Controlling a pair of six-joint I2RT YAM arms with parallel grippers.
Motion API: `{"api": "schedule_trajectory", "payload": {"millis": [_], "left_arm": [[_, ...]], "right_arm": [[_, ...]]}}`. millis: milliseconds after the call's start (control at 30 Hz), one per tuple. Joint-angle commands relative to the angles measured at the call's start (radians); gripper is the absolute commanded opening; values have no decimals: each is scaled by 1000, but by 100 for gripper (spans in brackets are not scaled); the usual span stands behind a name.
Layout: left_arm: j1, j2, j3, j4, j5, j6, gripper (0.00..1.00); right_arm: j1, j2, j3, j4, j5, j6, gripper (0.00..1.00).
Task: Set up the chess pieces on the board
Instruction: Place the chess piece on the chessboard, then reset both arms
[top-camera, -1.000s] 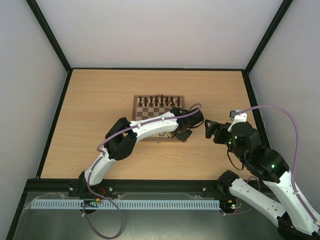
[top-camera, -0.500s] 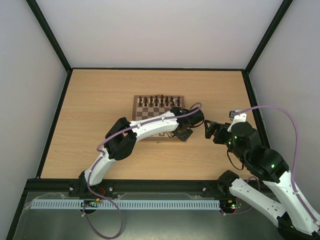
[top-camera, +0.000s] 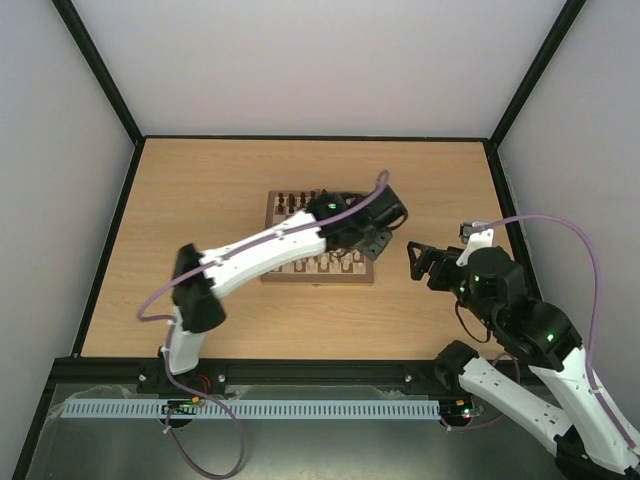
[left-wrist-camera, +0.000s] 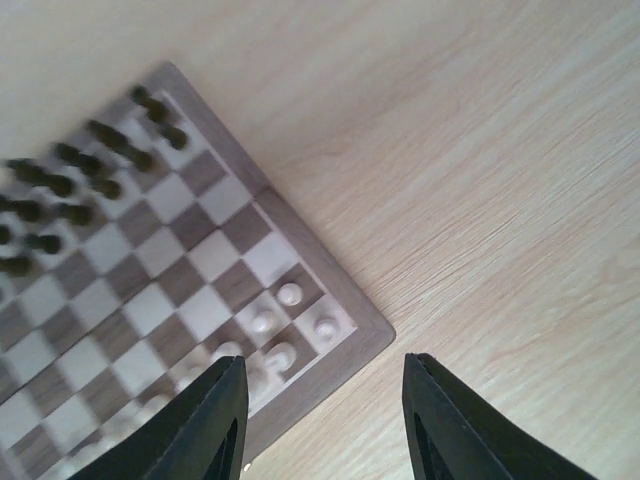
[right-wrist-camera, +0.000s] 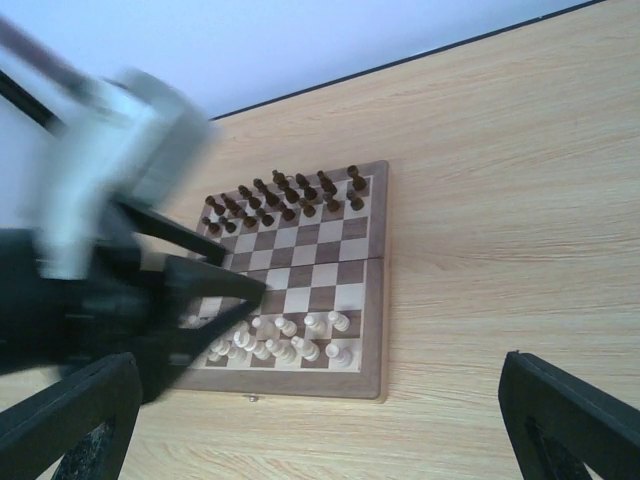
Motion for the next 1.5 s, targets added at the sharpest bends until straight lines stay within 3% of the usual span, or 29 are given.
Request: {"api": "schedule_trajectory", "payload": {"millis": [0,200,300,367,400,567,767,1000,1200,1467], "left_arm": [[-3,-242,-134,23,-104,-39,47],[15,-529,-411,154,-169,-93,61],[40,-663,-554,216,-175,-122,77],[58,-750,-634,247,-173,-137,97],[68,-782,-666,258,-176,-145,99],[152,-936,-825,309,-197,-179,99],[464,-1073,-1054,455,-156,-180,99],[825,-1062,-1232,791,-133,-104,99],[908,-1043,-1443,1179,-231,33,99],[1001,-852,-1624,1562,-193,158,99]], "right_arm": [[-3,29,-15,42,-41,-4,99],[-3,124,-62,134,-103,-25,99],[-3,160,-106,205,-103,-40,99],[-3,179,-139,254,-105,-57,99],[-3,188,-159,279,-108,-70,99],[-3,235,-230,415,-106,-117,99],[-28,293,-351,664,162,-203,99],[-381,288,-498,906,154,-230,99],[-526,294,-699,1196,170,-229,99],[-562,630,-783,1587,310,-254,99]]}}
